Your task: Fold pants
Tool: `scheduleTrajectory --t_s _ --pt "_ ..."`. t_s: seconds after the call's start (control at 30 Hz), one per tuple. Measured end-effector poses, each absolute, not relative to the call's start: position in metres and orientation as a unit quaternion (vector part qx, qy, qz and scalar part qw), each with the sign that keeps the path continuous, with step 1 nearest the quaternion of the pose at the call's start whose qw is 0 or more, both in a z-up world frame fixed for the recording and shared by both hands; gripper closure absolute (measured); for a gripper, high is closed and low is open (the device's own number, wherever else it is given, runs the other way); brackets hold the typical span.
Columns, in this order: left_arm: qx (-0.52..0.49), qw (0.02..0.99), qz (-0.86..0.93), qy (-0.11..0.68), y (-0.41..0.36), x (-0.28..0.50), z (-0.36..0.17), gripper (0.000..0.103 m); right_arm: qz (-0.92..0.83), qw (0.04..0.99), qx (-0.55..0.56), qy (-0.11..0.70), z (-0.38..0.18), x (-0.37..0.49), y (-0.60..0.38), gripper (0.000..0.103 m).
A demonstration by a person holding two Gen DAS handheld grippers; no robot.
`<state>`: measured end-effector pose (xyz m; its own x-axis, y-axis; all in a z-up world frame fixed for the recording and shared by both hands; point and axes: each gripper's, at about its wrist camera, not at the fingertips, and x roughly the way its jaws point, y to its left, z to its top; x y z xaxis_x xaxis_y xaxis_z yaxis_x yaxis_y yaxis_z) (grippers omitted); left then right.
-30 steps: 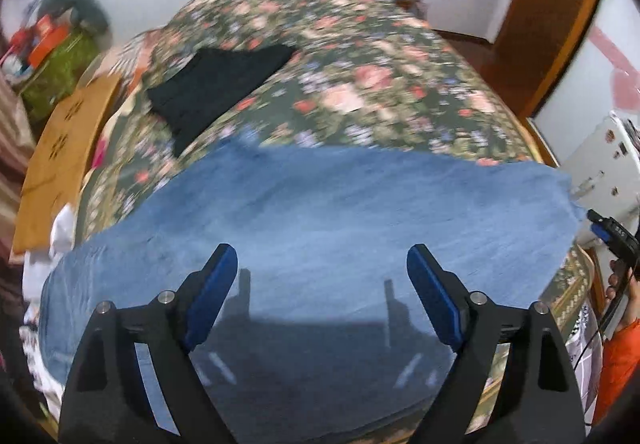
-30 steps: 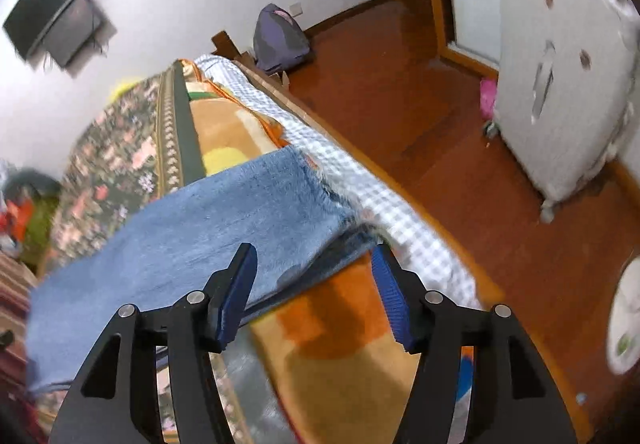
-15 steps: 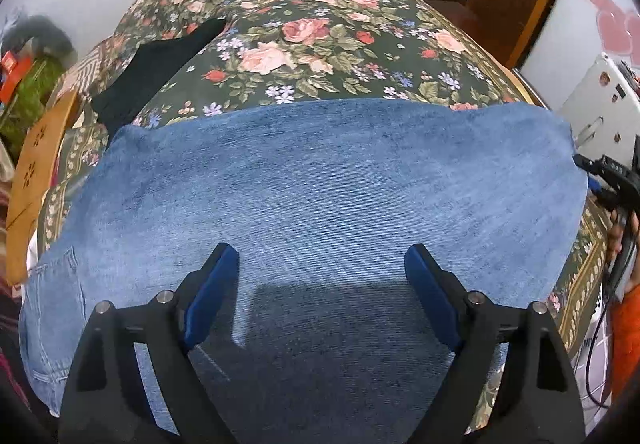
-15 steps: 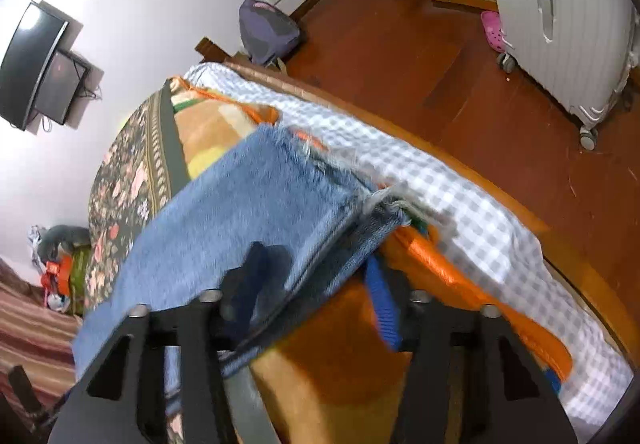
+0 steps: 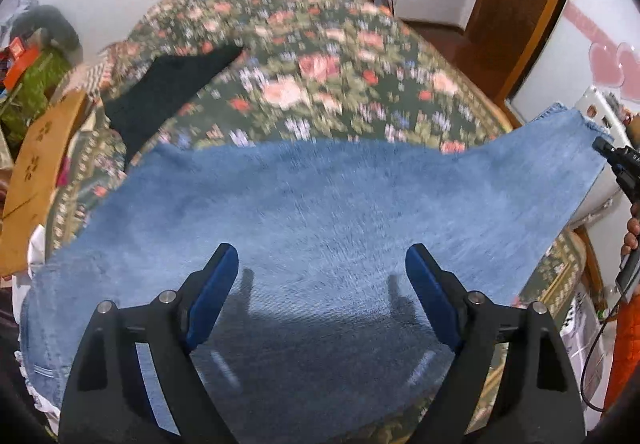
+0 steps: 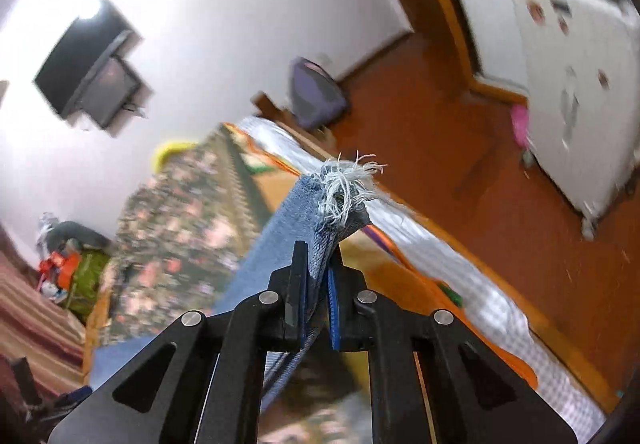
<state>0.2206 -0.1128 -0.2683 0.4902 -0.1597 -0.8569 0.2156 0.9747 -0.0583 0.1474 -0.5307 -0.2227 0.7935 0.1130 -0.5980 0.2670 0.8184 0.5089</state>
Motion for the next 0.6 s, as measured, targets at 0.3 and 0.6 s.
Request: scheduleTrajectory --t_s 0.3,0.6 --pt "0.001 0.897 -0.108 0.429 -0.078 0.201 -0.212 0.016 0.085 0.935 0.221 0.265 -0.140 0.144 -0.433 0.096" --pt "-0.005 0.911 -0.104 0.400 -0.048 0.181 -0.193 0.016 0.207 0.916 0.140 0.314 -0.158 0.152 -0.313 0.096"
